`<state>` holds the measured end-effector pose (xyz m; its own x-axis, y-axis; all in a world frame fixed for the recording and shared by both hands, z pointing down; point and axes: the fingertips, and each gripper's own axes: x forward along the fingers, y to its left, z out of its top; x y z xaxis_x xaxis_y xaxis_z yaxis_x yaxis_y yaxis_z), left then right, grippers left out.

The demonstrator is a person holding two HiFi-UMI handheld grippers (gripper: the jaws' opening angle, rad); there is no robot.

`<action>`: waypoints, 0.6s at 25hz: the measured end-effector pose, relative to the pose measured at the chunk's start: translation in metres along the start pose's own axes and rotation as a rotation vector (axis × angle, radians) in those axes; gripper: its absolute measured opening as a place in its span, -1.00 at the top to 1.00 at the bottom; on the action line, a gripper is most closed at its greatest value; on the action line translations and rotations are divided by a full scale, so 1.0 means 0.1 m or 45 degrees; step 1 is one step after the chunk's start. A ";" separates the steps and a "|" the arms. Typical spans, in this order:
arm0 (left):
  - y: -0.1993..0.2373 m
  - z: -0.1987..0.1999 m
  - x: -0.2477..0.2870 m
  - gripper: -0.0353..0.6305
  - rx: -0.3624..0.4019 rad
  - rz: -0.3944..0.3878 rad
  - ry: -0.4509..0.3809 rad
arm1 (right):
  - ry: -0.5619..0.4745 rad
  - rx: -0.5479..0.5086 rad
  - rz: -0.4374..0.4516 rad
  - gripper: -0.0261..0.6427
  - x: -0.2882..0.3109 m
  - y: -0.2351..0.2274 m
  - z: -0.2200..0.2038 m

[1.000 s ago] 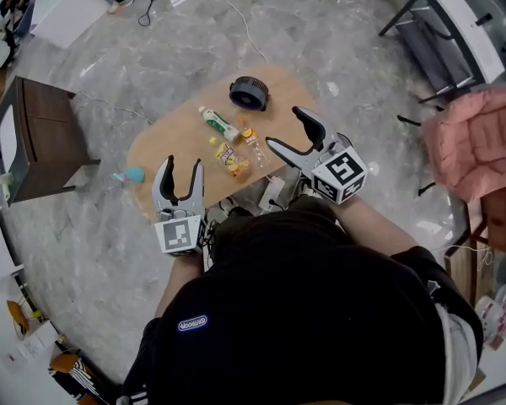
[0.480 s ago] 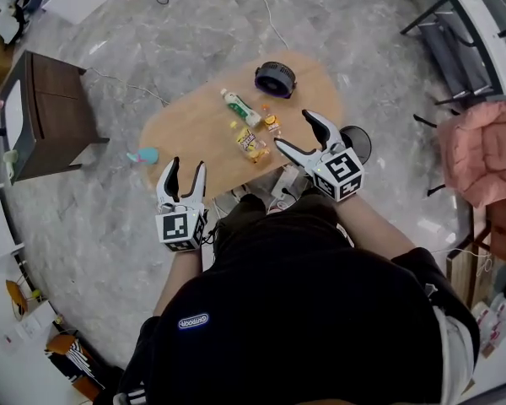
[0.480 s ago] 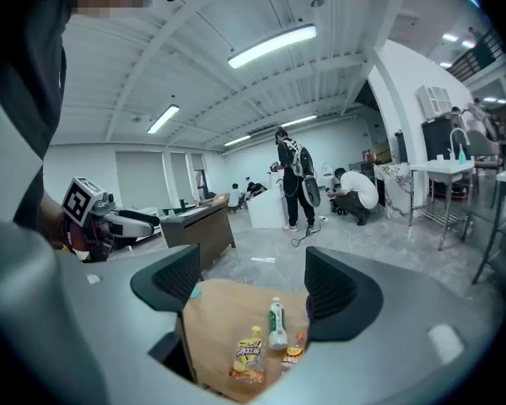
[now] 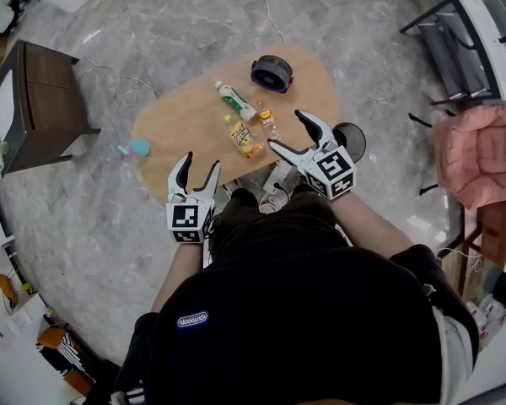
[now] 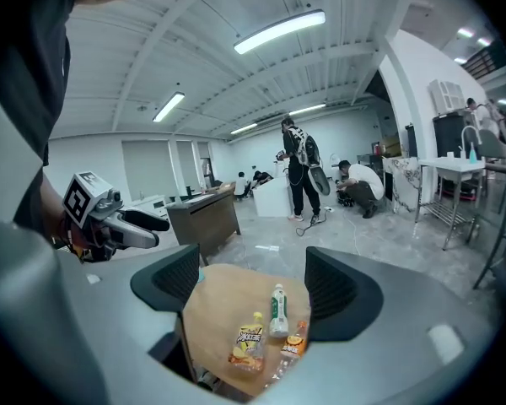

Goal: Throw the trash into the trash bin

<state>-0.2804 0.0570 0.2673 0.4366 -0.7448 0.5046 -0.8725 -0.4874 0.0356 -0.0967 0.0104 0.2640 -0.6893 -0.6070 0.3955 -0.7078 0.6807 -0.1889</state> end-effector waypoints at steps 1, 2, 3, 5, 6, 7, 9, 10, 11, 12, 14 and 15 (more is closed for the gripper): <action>0.00 -0.04 0.02 0.09 0.002 -0.002 0.008 | 0.009 0.001 0.006 -0.28 0.01 0.00 -0.02; 0.00 -0.07 0.04 0.09 -0.008 -0.002 0.018 | 0.015 0.001 0.012 -0.28 0.02 -0.01 -0.03; 0.00 -0.10 0.07 0.08 -0.029 -0.003 0.030 | 0.022 0.000 0.019 -0.28 0.02 -0.01 -0.03; 0.00 -0.15 0.11 0.07 -0.071 -0.007 0.055 | 0.042 -0.001 0.028 -0.28 0.03 -0.01 -0.06; -0.01 -0.19 0.13 0.07 -0.079 -0.012 0.066 | 0.055 0.001 0.029 -0.28 0.03 0.00 -0.08; 0.00 -0.23 0.15 0.06 -0.080 -0.017 0.074 | 0.068 0.004 0.029 -0.28 0.03 0.00 -0.11; 0.04 -0.28 0.18 0.06 -0.079 -0.017 0.079 | 0.102 0.000 0.027 -0.28 0.08 0.00 -0.18; 0.07 -0.31 0.19 0.05 -0.072 -0.017 0.075 | 0.121 -0.010 0.025 -0.28 0.11 0.00 -0.21; 0.11 -0.36 0.20 0.05 -0.060 -0.020 0.066 | 0.137 -0.022 0.023 -0.28 0.15 0.01 -0.24; 0.15 -0.40 0.21 0.05 -0.048 -0.024 0.056 | 0.149 -0.033 0.020 -0.28 0.19 0.02 -0.27; 0.24 -0.45 0.21 0.05 -0.026 -0.029 0.038 | 0.161 -0.051 0.011 -0.28 0.27 0.06 -0.30; 0.28 -0.47 0.21 0.05 -0.018 -0.031 0.031 | 0.166 -0.060 0.001 -0.27 0.31 0.07 -0.32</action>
<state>-0.3061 0.0485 0.3191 0.4524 -0.7212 0.5246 -0.8647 -0.4987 0.0601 -0.1178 0.0097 0.3034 -0.6615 -0.5501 0.5097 -0.6972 0.7014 -0.1478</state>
